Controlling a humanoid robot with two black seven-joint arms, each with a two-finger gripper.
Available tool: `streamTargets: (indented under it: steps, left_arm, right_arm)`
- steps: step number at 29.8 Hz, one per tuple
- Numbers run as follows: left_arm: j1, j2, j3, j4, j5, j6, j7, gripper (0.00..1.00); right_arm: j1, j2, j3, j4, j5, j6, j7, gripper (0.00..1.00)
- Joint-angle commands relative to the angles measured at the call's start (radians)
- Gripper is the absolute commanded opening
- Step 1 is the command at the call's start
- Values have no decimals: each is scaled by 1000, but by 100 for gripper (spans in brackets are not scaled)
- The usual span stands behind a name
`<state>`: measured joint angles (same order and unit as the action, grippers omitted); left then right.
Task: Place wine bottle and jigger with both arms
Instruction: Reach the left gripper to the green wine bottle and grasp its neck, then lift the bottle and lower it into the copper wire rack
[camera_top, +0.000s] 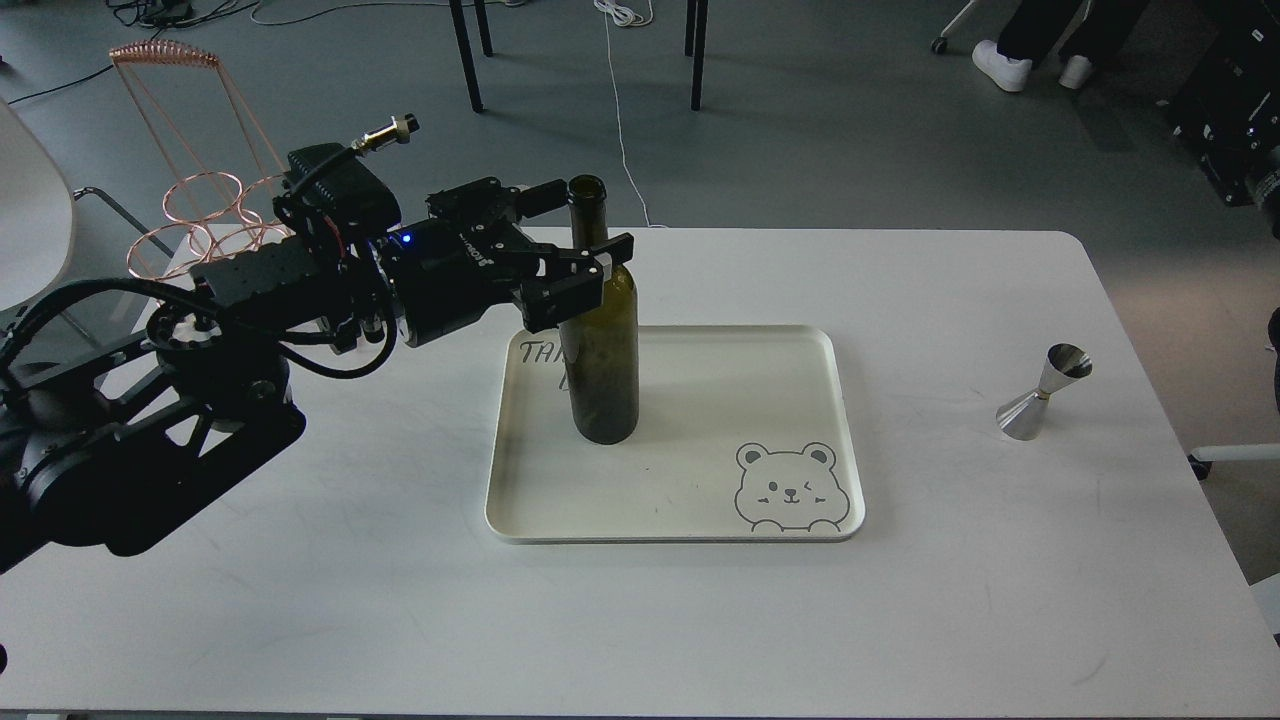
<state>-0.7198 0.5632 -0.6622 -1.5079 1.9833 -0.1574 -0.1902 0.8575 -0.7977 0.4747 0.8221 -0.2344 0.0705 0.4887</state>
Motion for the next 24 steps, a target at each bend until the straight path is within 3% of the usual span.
streamTargets:
  steps: [1, 4, 6, 10, 17, 24]
  left_arm:
    - [-4, -6, 7, 18, -1, 1, -2, 71]
    - [-3, -6, 7, 18, 0, 1, -2, 54]
    - [-6, -6, 7, 18, 2, 1, -3, 36]
    - [-20, 1, 6, 11, 9, 2, -14, 16]
    - [-35, 69, -23, -41, -38, 9, -18, 13]
    - [-200, 306, -28, -26, -259, -4, -17, 13]
  right_arm:
    - [0, 0, 8, -3, 0, 0, 0, 96]
    - [0, 2, 15, -27, 1, 2, 0, 96]
    - [0, 8, 15, -40, 1, 2, 0, 96]
    - [2, 14, 15, -46, 1, 2, 0, 96]
    - [1, 14, 15, -60, 0, 2, 0, 96]
    - [2, 15, 13, -69, 0, 3, 0, 96]
